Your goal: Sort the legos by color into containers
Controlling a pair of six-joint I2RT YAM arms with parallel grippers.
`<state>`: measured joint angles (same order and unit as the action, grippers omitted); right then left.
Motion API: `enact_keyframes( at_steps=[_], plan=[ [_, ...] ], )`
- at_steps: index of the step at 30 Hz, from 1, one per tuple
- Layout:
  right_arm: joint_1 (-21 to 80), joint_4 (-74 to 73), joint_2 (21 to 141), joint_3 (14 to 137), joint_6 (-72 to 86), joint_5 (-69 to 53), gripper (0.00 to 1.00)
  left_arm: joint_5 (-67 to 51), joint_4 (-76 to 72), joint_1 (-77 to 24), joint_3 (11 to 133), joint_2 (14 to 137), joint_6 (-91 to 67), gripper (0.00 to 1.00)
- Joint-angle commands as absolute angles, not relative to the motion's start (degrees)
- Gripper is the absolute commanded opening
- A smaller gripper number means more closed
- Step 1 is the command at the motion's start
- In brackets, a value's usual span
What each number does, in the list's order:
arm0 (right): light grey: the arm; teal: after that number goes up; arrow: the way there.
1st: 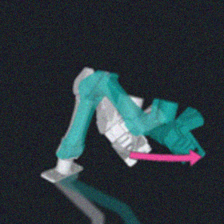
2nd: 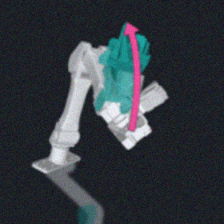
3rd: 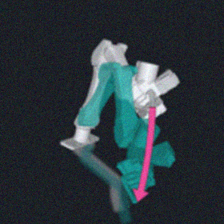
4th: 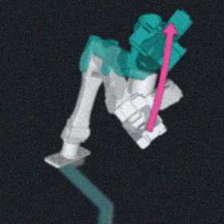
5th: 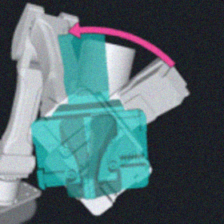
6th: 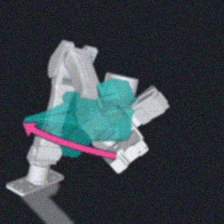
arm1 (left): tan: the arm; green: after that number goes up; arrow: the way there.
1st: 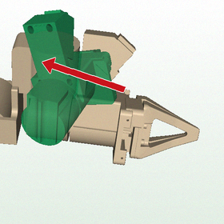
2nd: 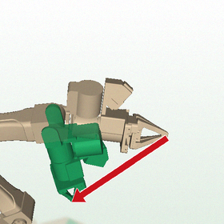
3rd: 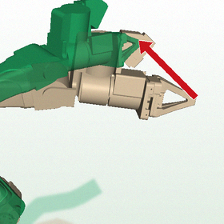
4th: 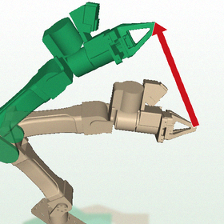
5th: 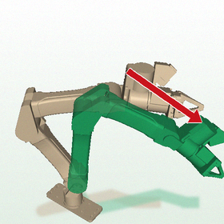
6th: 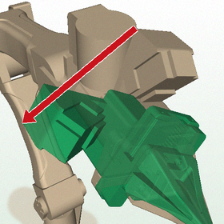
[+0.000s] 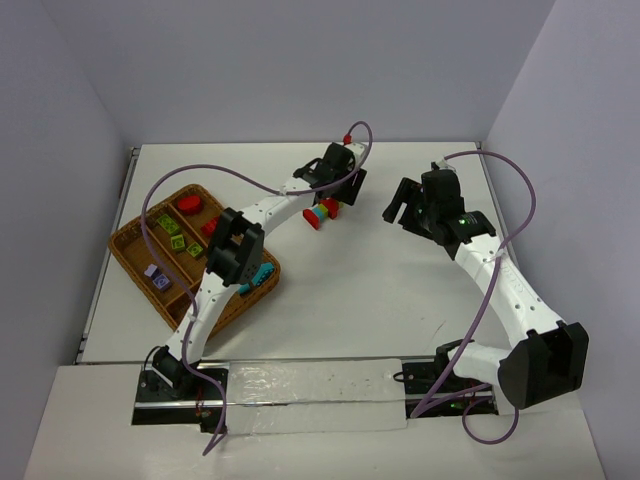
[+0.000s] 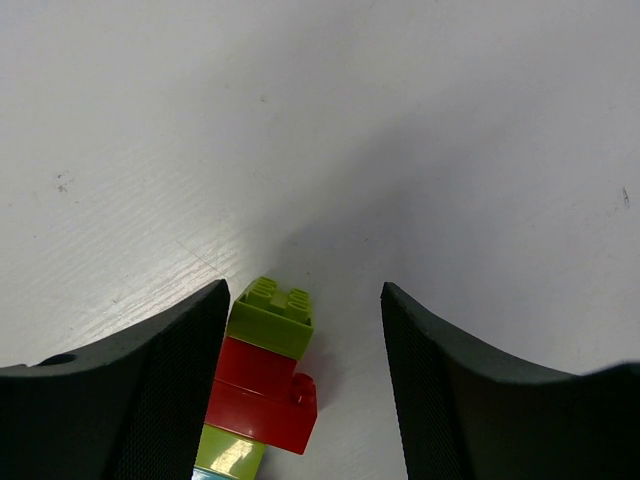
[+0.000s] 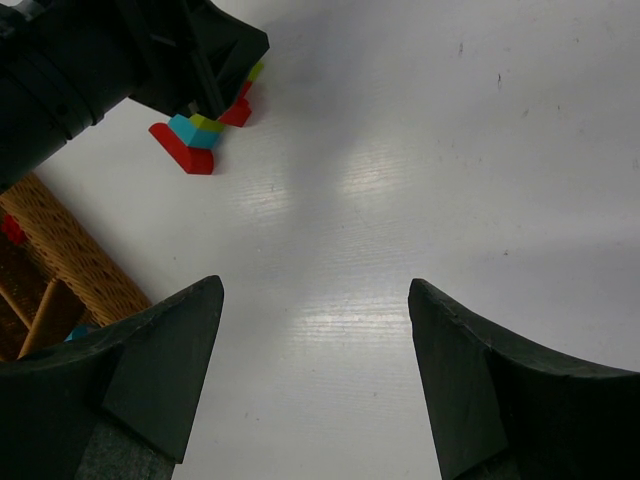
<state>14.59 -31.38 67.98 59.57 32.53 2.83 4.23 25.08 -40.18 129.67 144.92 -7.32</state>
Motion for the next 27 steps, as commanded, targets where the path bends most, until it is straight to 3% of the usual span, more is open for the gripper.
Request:
enact_keyframes(
  at_steps=[1, 8, 20, 24, 27],
  plan=[
    [14.33, -31.15, 68.20, 60.73, 32.26, 3.42, 0.82, 4.12, 23.16, -40.34, 129.28, 144.88, -6.76, 0.69],
    [14.33, -31.11, 68.12, 60.82, 32.29, 3.22, 0.82, 6.48, 24.38, -40.34, 128.35, 145.11, -4.83, 0.77],
    [14.33, -31.03, 68.08, 60.73, 32.61, 2.85, 0.82, 7.57, 23.91, -40.34, 126.95, 144.58, -3.64, 0.62],
    [14.33, -31.09, 68.09, 60.76, 32.69, 2.73, 0.82, 7.73, 23.50, -40.34, 127.09, 144.32, -4.21, 0.46],
    [14.34, -31.04, 67.82, 60.73, 32.68, 2.65, 0.82, 8.78, 23.57, -40.34, 127.41, 144.00, -5.00, 0.24]
  ],
)
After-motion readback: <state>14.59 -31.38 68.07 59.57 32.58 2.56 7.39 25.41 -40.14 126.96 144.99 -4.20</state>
